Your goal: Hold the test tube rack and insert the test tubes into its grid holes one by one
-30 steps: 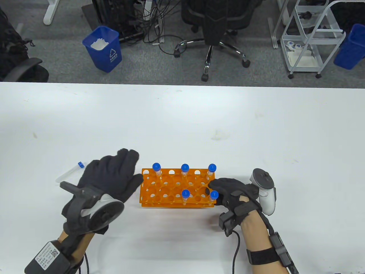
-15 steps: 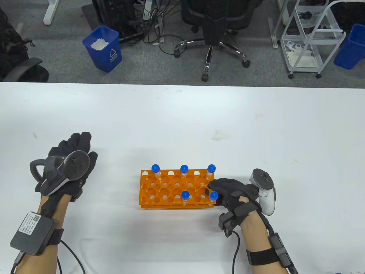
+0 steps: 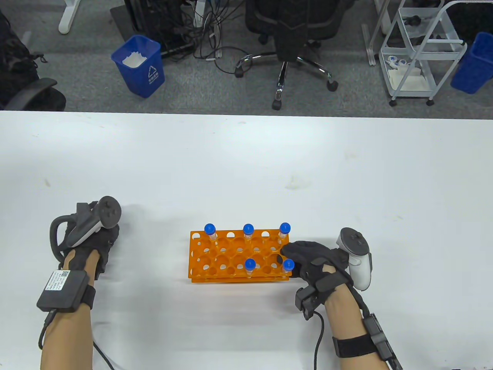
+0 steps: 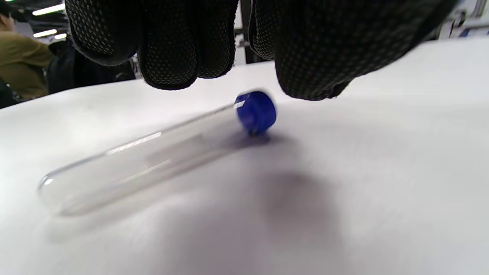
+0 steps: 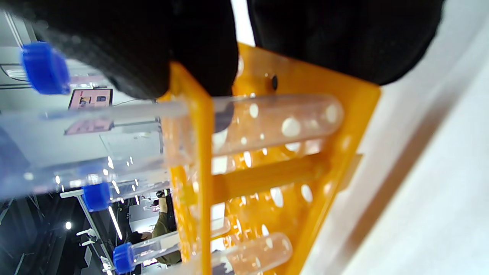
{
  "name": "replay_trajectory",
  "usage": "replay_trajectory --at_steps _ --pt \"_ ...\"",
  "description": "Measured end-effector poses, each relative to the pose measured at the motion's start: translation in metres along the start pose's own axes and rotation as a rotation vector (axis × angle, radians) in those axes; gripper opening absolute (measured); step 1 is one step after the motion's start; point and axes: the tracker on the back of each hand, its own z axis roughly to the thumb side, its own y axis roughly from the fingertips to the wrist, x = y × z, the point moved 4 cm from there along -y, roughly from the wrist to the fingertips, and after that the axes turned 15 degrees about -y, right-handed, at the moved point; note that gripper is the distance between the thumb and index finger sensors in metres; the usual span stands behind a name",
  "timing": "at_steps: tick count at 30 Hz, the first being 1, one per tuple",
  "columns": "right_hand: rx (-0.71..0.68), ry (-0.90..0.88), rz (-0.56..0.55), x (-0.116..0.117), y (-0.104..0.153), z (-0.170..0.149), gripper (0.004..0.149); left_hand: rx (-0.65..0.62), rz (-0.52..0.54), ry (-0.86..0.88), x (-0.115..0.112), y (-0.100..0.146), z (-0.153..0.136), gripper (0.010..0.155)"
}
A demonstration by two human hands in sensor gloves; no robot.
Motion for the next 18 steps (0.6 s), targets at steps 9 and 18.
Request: replay_trajectory --at_steps 9,18 --pt "-0.005 0.002 0.002 0.0 -0.001 0.0 0.038 0.016 0.011 0.017 -0.018 -0.004 -0.001 0.064" --pt "-0.007 0.002 0.004 0.001 -0.001 0.0 0.038 0.028 0.043 0.017 -0.013 -0.002 -0.004 0.061"
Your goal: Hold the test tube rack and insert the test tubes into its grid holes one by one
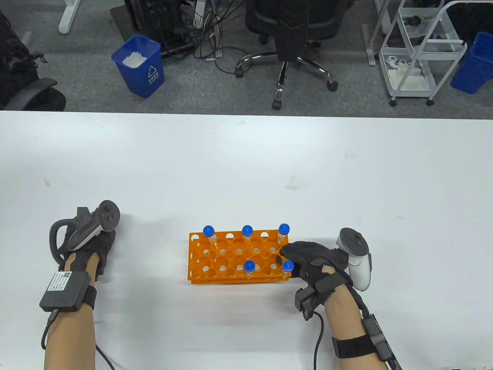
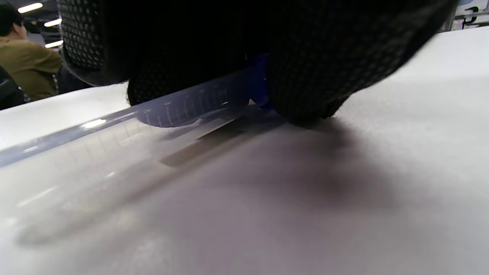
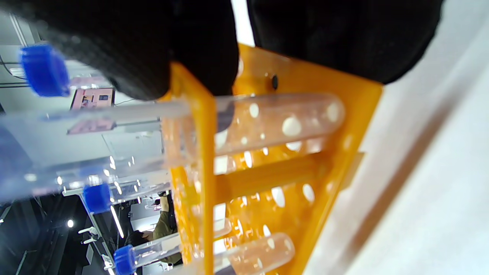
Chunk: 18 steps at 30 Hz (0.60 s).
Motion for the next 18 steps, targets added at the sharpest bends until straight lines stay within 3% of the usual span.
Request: replay_trajectory --at_steps 4,9,14,18 --pt "0.006 0.0 -0.003 -0.001 0.0 0.0 0.038 -0.002 0.076 0.122 0.02 0.01 -0.004 0.057" --pt "0.005 0.0 -0.002 -0.001 0.0 0.0 0.038 0.015 0.288 0.37 0.066 0.037 -0.018 0.057" --pt "0.005 0.002 -0.004 -0.001 0.0 0.0 0.038 -0.059 0.541 0.675 0.125 0.087 -0.023 0.057" --pt "0.009 0.0 -0.008 -0.001 0.0 -0.001 0.038 -0.218 0.723 0.836 0.164 0.139 -0.012 0.055"
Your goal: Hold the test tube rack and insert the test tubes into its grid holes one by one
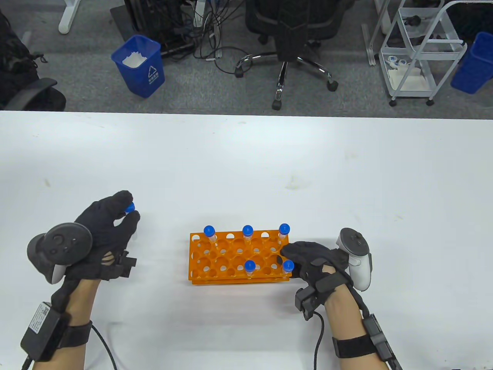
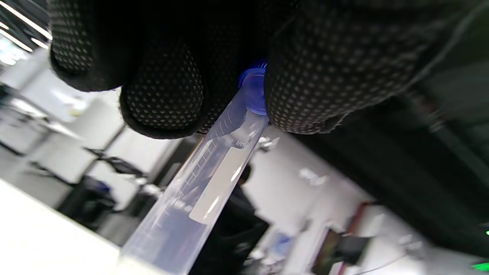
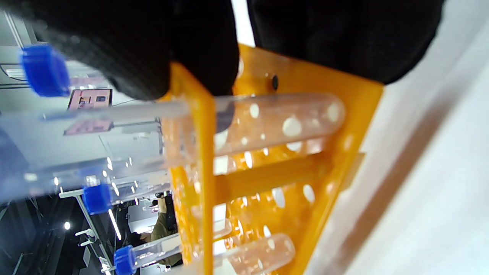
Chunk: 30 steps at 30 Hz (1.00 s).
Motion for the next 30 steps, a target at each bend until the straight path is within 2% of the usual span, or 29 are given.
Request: replay_trajectory --at_steps 5,9,18,30 --pt "0.006 0.002 -0.002 0.001 0.0 -0.001 0.038 -0.174 0.081 0.171 0.013 0.025 0.047 0.051" --pt "0.008 0.003 -0.002 0.001 0.0 -0.002 0.038 -0.279 0.075 0.26 0.003 0.044 0.074 0.047" --pt "0.006 0.004 0.002 0.002 0.0 -0.002 0.038 -0.424 0.045 0.104 -0.023 0.059 0.111 0.046" --pt "0.007 -0.007 0.015 0.004 0.0 -0.003 0.037 -0.504 0.0 -0.028 -0.043 0.067 0.129 0.048"
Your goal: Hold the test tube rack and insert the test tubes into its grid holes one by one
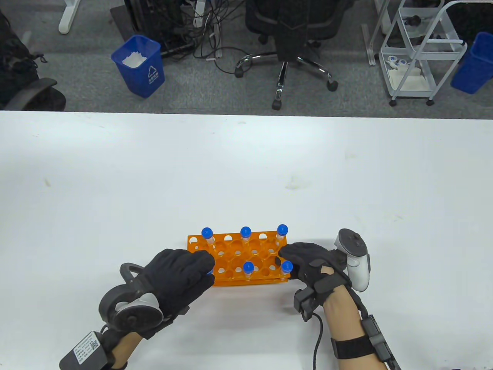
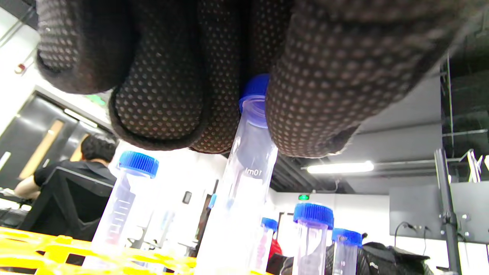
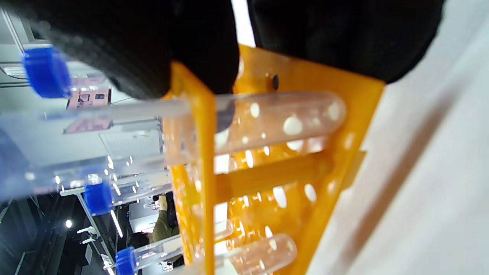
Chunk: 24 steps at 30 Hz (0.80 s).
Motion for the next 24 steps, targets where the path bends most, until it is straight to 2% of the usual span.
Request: replay_trajectory --at_steps 13,19,24 --pt "-0.004 -0.028 0.017 0.001 0.001 0.001 0.037 -0.023 -0.061 -0.071 -0.009 -0.001 0.008 0.049" --pt "-0.001 -0.008 0.005 -0.002 0.001 0.001 0.037 -0.039 -0.154 -0.168 -0.012 -0.001 0.011 0.056" --pt "0.0 0.0 0.005 -0.002 0.001 0.002 0.037 -0.051 -0.169 -0.188 -0.012 0.0 0.012 0.058"
